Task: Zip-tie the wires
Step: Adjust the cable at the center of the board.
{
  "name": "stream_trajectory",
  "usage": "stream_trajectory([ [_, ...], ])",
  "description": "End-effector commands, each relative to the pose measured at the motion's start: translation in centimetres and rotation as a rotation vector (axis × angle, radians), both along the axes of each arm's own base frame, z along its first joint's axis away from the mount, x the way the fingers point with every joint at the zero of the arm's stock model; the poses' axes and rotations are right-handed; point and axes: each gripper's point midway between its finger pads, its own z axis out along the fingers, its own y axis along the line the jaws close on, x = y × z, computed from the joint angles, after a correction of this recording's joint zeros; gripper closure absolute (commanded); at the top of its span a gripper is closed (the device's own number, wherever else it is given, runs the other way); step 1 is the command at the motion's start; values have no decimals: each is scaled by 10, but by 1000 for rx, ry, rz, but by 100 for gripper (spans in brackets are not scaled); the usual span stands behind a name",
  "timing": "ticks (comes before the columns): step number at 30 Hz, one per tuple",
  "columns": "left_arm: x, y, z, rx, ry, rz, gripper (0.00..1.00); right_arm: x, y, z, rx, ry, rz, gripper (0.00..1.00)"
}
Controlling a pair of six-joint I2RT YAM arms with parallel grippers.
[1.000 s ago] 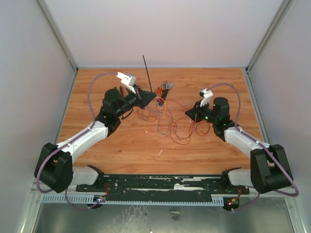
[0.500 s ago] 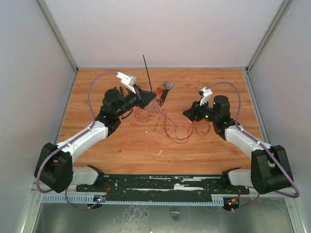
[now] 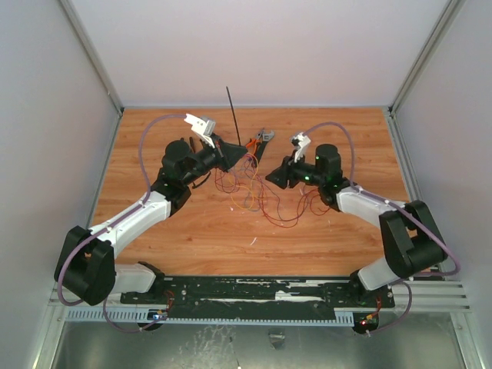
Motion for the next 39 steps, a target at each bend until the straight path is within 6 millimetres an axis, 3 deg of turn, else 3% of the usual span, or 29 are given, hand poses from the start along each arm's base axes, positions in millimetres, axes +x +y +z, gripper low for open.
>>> stream_trajectory([
  [1, 0, 2, 26, -29, -62, -1, 100, 3, 29, 17, 56, -31, 64, 58],
  [16, -2, 2, 27, -35, -61, -3, 100, 7, 61, 5, 91, 4, 125, 56],
  [19, -2, 2, 28, -39, -60, -5, 100, 7, 64, 5, 95, 5, 136, 62],
  [22, -3, 1, 28, -42, -58, -7, 100, 4, 66, 5, 95, 7, 150, 79],
  [26, -2, 2, 29, -45, -58, -2, 100, -1, 57, 1, 69, 4, 130, 100],
  [30, -2, 2, 29, -44, -59, 1, 100, -6, 39, -2, 40, 15, 93, 100],
  [39, 0, 4, 30, -37, -65, 8, 100, -7, -27, -23, -60, 51, -69, 100],
])
